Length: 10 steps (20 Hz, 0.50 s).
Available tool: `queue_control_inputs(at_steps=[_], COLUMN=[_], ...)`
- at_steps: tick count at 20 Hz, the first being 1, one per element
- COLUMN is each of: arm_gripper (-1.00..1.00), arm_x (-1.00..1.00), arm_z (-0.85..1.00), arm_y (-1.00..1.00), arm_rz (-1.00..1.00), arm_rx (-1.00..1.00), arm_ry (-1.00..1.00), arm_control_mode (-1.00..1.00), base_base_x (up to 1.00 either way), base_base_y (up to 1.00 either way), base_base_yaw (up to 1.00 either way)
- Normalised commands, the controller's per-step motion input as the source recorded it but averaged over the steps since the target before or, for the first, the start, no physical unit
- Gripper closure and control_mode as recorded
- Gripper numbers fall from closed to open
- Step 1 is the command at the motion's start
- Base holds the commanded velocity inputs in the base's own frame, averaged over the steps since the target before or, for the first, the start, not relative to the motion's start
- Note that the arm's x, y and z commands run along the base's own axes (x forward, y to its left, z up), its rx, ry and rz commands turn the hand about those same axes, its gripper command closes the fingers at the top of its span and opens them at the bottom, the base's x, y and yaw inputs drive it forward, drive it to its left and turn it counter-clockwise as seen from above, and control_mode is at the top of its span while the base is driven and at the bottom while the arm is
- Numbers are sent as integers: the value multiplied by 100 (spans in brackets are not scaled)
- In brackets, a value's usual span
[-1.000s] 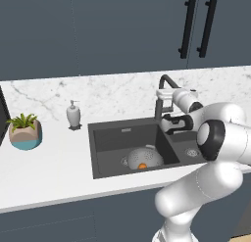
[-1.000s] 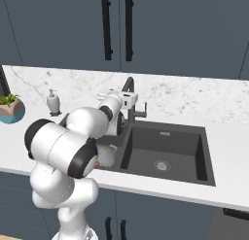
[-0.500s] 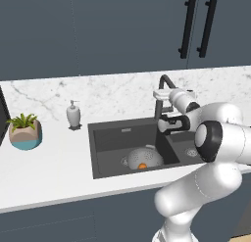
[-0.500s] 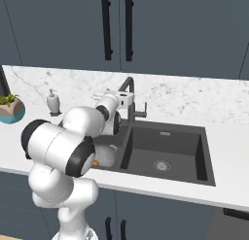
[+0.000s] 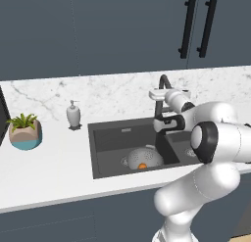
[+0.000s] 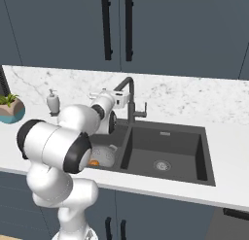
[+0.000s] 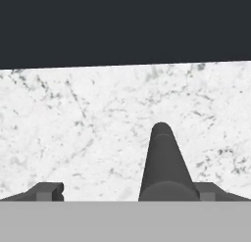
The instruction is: Put the colander in the sink, put the tangerine in the colander, and turn on the sink faucet and pour water over the colander.
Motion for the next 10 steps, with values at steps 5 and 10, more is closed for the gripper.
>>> queue_control_inputs(at_steps=[5, 10], arm_gripper=[-100, -100], arm_x=[10, 10], arm_z=[0, 0], arm_y=[37, 38], arm_rz=[-1, -1], arm_rx=[0, 0], arm_ry=[0, 0], arm_control_mode=[-100, -100], base_base_x=[0, 0], base_base_y=[0, 0], base_base_yaw=[0, 0])
